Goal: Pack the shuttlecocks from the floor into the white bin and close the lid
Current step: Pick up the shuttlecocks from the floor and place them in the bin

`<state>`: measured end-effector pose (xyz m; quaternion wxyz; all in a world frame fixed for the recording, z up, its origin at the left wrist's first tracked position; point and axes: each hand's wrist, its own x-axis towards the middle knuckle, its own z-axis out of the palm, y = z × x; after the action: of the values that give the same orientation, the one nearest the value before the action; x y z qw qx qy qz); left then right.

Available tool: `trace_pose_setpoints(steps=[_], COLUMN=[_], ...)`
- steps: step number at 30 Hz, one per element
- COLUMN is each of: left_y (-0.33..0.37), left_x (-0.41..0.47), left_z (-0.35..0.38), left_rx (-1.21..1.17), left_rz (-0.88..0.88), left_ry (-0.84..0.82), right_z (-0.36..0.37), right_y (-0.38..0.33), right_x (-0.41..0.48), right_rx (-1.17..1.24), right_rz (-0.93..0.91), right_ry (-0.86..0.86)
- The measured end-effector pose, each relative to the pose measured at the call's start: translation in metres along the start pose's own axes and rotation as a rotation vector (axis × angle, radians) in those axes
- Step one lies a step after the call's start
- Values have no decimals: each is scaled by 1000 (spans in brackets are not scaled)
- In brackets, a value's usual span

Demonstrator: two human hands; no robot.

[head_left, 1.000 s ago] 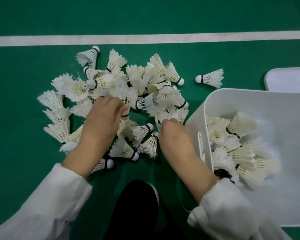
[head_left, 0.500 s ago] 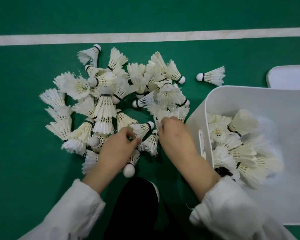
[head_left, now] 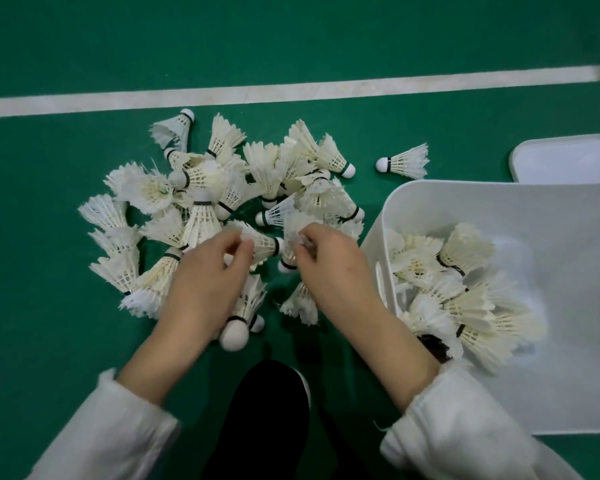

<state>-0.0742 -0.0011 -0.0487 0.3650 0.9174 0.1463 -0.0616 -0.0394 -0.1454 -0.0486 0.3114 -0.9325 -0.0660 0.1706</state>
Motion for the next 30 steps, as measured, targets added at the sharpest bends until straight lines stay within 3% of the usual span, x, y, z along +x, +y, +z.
trace_pose_setpoints(steps=[3, 9, 12, 15, 19, 22, 30], left_y=[27, 110, 152, 175, 175, 169, 166], left_x=[0, 8, 10, 3, -13, -20, -31], left_z=[-26, -44, -23, 7, 45, 67, 90], left_rx=[-15, 28, 123, 210, 270, 316, 370], left_rz=[61, 379, 578, 734, 823, 848, 870], left_ry=[3, 51, 10, -95, -239, -291, -284], right_z=[-31, -149, -200, -216, -194, -175, -175], right_y=[-13, 7, 53, 116, 192, 219, 227], right_x=[-4, -27, -55, -77, -83, -70, -33], right_rx=[47, -204, -200, -186, -228, -229, -129], right_rz=[-104, -346, -231, 2, 263, 314, 266], right_ry=[45, 14, 100, 178, 109, 76, 249])
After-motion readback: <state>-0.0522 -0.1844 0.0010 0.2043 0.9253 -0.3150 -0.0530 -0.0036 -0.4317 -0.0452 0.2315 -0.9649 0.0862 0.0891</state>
